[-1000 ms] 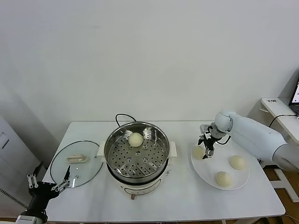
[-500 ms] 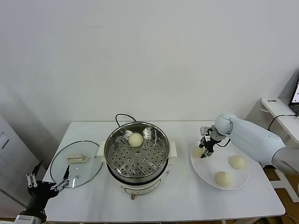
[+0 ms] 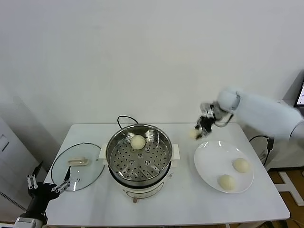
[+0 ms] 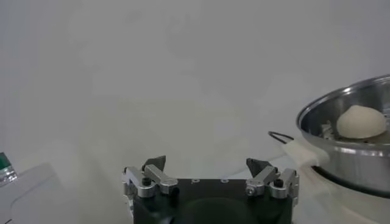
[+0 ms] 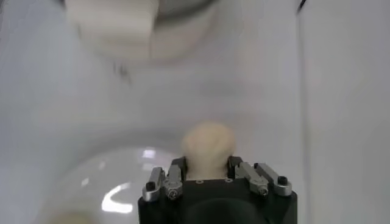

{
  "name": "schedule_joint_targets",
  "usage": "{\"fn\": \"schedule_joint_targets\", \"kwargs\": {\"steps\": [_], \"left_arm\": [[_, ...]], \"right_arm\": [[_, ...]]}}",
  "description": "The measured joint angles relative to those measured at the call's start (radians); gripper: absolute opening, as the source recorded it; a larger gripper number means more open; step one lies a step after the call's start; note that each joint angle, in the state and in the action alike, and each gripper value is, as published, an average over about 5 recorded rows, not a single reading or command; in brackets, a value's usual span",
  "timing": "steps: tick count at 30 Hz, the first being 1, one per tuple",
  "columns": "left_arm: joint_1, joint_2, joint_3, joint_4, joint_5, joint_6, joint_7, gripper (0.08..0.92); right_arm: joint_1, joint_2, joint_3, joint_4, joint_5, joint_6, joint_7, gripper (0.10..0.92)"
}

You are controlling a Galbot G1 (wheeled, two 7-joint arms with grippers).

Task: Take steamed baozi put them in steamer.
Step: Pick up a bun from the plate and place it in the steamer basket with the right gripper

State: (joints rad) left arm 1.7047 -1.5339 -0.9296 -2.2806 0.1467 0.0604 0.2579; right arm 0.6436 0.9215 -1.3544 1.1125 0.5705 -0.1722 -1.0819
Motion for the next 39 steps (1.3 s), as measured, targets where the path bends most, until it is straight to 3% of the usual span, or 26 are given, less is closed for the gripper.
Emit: {"fn": "schedule_joint_targets", "kwargs": {"steps": [13, 28, 39], "left_arm": [[-0.004, -0.01, 0.016, -0.01, 0.011, 0.001, 0.0, 0.823], [0.001, -0.013, 0.008, -0.01, 0.007, -0.002, -0.001, 0.823], [-0.008, -0.009, 0.015, -0.001, 0.008, -0.001, -0.001, 0.823]], "right_arm": [[0.069, 0.14, -0.053, 0.219, 0.255, -0.173, 0.101, 0.41], [-0.078, 0.325, -0.033, 0.23, 0.337, -0.339, 0.312, 0.415], [-0.141, 0.384, -0.014, 0.19, 0.347, -0.375, 0.397, 0.549]]}}
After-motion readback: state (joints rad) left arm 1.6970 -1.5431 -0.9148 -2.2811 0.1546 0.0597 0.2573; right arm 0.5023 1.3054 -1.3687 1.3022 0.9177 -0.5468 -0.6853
